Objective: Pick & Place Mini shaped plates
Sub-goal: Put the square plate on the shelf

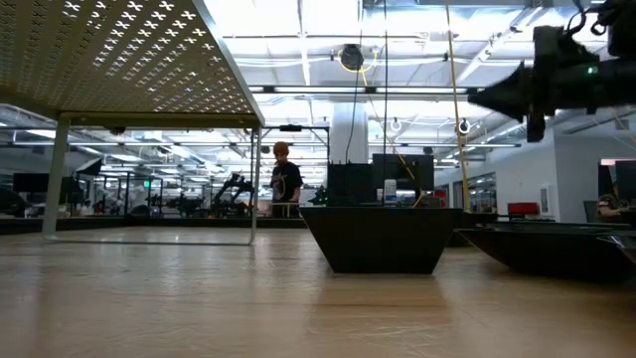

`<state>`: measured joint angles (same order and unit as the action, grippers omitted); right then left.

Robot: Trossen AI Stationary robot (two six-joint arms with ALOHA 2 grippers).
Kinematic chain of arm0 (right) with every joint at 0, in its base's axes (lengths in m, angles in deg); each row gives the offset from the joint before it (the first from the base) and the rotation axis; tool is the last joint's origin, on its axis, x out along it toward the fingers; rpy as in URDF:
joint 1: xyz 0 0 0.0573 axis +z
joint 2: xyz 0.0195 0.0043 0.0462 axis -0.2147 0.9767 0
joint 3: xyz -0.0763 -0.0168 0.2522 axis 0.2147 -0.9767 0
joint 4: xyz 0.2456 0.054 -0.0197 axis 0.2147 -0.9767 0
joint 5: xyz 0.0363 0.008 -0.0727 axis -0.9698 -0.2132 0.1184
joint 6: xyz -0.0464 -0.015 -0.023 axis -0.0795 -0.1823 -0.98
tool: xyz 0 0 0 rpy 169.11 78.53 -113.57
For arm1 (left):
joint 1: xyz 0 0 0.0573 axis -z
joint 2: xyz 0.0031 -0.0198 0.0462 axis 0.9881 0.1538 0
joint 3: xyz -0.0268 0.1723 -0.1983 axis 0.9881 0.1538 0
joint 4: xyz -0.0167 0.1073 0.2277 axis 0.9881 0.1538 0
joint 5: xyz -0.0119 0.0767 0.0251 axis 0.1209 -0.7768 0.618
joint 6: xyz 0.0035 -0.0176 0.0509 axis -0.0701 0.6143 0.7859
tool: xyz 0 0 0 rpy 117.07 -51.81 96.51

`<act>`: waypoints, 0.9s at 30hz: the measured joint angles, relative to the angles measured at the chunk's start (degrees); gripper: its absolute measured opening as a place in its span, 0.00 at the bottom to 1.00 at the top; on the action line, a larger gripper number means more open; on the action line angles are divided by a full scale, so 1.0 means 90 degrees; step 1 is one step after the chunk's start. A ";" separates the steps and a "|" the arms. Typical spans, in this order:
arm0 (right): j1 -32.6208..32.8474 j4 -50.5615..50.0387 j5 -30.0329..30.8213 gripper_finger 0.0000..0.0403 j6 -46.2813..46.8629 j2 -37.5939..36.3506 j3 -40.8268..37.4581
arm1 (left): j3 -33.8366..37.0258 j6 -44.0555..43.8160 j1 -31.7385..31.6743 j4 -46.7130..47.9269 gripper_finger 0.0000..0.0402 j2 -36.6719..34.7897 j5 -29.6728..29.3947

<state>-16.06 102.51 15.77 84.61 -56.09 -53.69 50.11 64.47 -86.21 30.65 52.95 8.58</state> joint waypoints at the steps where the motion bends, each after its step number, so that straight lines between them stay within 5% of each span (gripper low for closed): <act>1: -0.0002 0.0226 -0.0089 0.01 -0.0092 -0.0001 0.0032 | -0.0001 0.0000 0.0000 0.0000 0.42 0.0000 -0.0001; 5: 0.0000 0.0107 -0.0727 0.10 -0.0519 0.0011 0.0441 | -0.0001 0.0000 0.0000 0.0000 0.42 0.0000 0.0000; 10: 0.0002 -0.1029 -0.0798 0.35 -0.0368 0.0365 0.1447 | 0.0000 0.0000 0.0000 -0.0002 0.42 0.0002 -0.0001; 15: -0.0009 -0.3752 -0.0596 0.56 0.0609 0.1247 0.2867 | 0.0000 0.0000 0.0000 -0.0003 0.42 0.0002 -0.0002; 21: -0.0015 -0.7998 0.0023 0.57 0.2794 0.2510 0.3995 | 0.0000 0.0000 0.0000 -0.0009 0.42 0.0001 -0.0007; 27: -0.0027 -0.9366 -0.0459 0.51 0.4188 0.3033 0.3674 | -0.0002 0.0000 0.0002 -0.0004 0.42 0.0000 -0.0009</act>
<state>-16.30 18.21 11.65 122.30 -28.80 -20.62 50.09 64.47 -86.19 30.61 52.95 8.49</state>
